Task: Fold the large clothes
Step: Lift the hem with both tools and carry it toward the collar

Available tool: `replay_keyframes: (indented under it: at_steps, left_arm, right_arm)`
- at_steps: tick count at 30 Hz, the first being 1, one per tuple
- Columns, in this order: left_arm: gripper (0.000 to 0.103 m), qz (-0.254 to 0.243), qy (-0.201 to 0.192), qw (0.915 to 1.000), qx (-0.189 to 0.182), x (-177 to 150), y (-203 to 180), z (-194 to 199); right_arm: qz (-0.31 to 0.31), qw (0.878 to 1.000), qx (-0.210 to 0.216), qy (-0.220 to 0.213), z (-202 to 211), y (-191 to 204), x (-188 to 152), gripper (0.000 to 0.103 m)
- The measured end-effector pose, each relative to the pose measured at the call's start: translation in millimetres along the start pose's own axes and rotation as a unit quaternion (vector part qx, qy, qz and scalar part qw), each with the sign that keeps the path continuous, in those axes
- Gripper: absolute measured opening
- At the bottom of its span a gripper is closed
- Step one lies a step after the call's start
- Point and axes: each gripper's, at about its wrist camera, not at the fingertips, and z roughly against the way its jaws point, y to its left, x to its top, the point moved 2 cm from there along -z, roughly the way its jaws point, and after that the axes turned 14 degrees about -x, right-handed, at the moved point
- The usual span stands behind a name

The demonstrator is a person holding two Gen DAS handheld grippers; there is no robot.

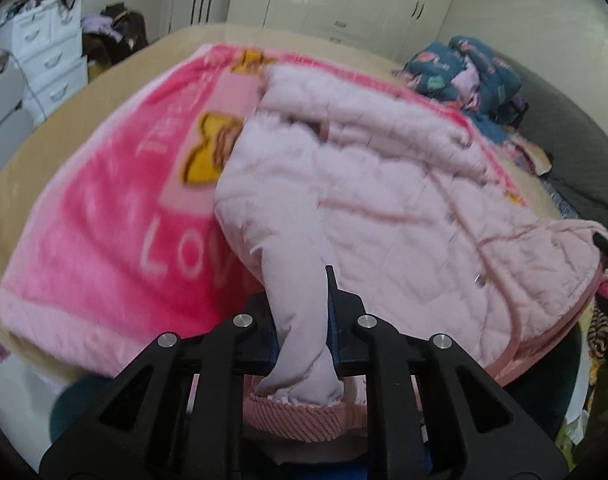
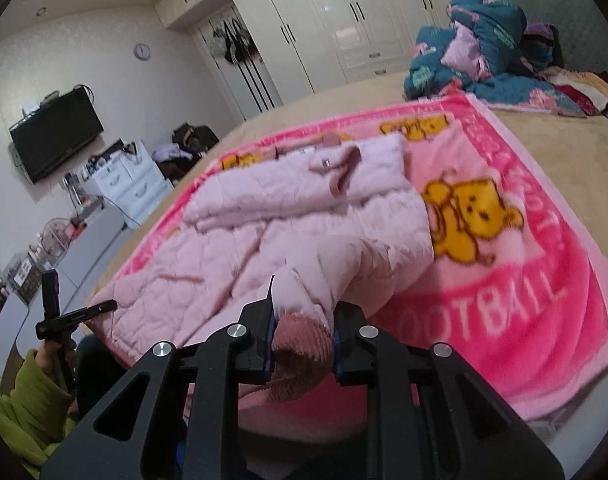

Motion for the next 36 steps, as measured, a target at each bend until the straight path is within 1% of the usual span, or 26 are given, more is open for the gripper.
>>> replay_keyframes:
  at_steps: [4,9,15,21,27,36]
  left_arm:
    - [0.01,-0.012,-0.025,0.9995,-0.013,28.8,-10.2,6.3]
    - [0.01,-0.026,-0.051,0.9982,-0.02,63.8,-22.9,7.3]
    - [0.01,-0.037,-0.072,0.9964,-0.024,95.1,-34.0,6.0]
    - [0.01,-0.038,-0.092,0.9947,-0.027,125.7,-36.6,7.3]
    - [0.01,-0.037,-0.103,0.9937,-0.025,152.0,-37.3,4.7]
    - [0.01,-0.028,-0.111,0.9933,-0.019,183.3,-32.3,-1.8]
  right_arm:
    - [-0.007,1.0,0.005,-0.019,1.3,0.7,15.4,0.019]
    - [-0.022,0.999,0.009,-0.039,0.6,-2.3,38.2,0.018]
    - [-0.03,0.998,0.005,-0.061,3.0,-3.6,57.6,0.018]
    - [-0.048,0.996,0.0,-0.077,0.9,-12.4,78.0,0.018]
    - [-0.054,0.994,-0.006,-0.091,-3.2,-14.4,104.0,0.018]
    - [-0.06,0.993,-0.011,-0.103,-16.4,-13.2,144.7,0.017]
